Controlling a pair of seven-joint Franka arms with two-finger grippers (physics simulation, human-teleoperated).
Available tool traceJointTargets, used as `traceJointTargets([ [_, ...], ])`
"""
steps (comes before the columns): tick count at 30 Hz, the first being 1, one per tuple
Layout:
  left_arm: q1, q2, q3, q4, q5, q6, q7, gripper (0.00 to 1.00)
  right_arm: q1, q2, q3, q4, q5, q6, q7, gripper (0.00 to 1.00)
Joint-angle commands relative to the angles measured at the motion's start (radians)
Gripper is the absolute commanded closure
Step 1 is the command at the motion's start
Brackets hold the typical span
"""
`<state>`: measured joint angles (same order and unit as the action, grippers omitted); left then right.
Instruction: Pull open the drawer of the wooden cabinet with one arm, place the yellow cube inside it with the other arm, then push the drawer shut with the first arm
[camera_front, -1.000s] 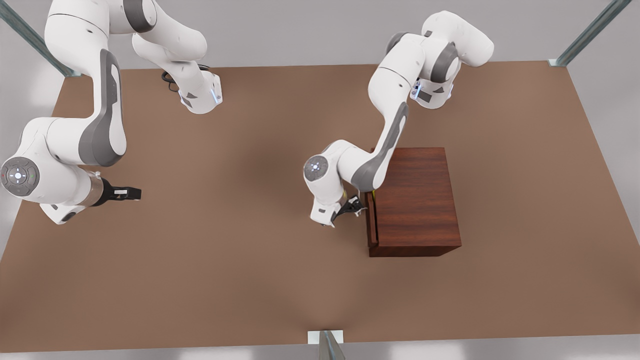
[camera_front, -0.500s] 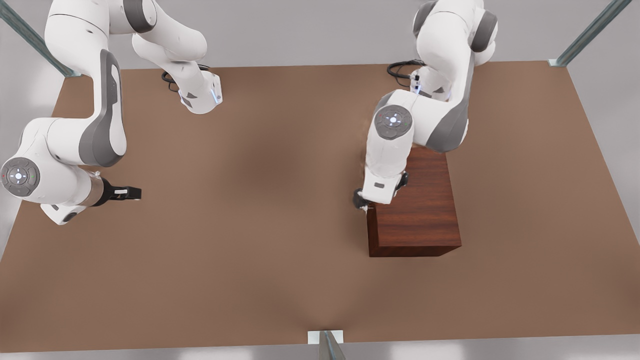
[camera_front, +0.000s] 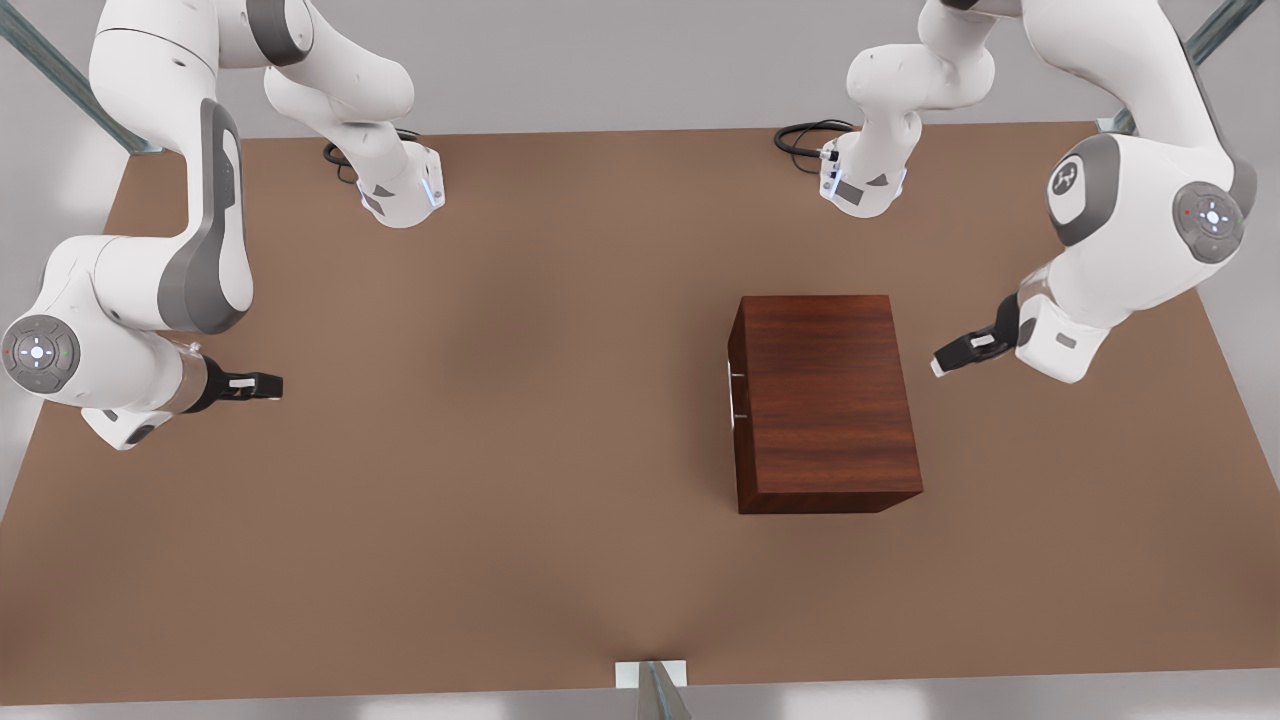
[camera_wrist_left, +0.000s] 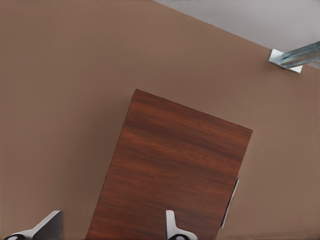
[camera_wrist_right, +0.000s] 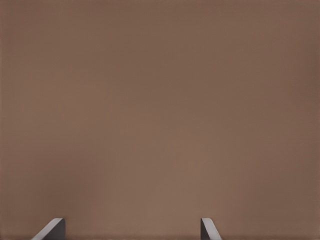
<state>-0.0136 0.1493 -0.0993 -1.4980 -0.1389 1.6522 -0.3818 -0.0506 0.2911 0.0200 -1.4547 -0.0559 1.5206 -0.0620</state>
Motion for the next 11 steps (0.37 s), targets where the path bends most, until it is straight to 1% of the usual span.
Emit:
traceJointTargets([
  [1, 0.000, 0.000, -0.003, 0.001, 0.028, 0.038, 0.400, 0.00, 0.000, -0.001, 0.000, 0.000, 0.001, 0.000, -0.007, 0.00],
  [11, -0.008, 0.003, -0.007, 0.001, 0.042, 0.038, 0.380, 0.00, 0.000, 0.000, 0.000, 0.000, 0.001, 0.000, -0.007, 0.00],
])
